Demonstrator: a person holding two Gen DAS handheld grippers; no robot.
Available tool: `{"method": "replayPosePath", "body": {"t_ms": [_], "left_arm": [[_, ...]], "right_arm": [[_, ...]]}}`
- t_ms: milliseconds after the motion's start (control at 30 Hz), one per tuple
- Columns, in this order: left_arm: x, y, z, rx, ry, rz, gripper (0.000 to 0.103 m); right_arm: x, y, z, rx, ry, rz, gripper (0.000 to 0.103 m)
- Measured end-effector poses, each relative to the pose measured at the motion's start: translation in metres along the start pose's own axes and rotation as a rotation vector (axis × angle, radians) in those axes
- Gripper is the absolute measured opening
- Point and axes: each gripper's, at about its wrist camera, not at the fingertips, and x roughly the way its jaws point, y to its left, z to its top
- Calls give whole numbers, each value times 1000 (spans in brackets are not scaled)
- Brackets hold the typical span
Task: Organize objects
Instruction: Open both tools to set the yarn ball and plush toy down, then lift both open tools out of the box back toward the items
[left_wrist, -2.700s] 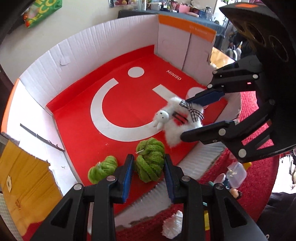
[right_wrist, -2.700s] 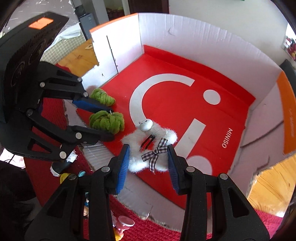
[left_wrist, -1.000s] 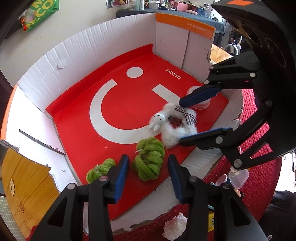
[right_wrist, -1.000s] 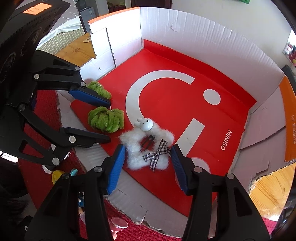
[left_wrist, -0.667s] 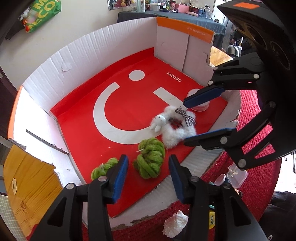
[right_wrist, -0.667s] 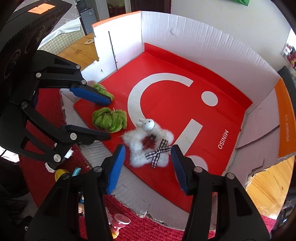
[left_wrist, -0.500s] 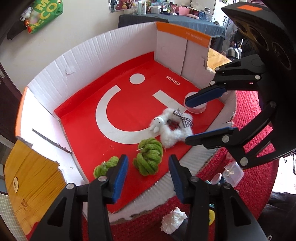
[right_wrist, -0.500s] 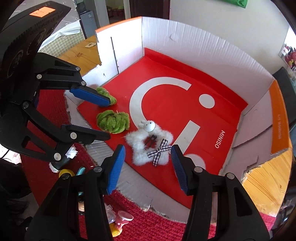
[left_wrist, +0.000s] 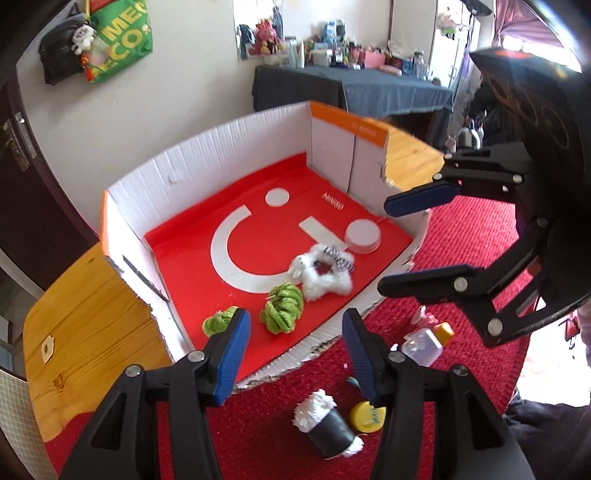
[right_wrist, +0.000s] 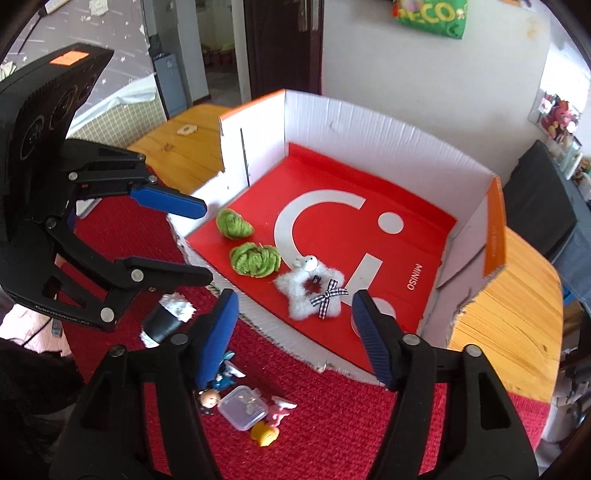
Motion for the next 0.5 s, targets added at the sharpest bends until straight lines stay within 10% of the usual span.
{"method": "replayPosePath", "body": {"t_ms": [500], "left_arm": [[-44, -15, -31, -100, -155, 99, 67]], "right_arm": [[-57, 18, -33, 105, -177, -110, 82]]}}
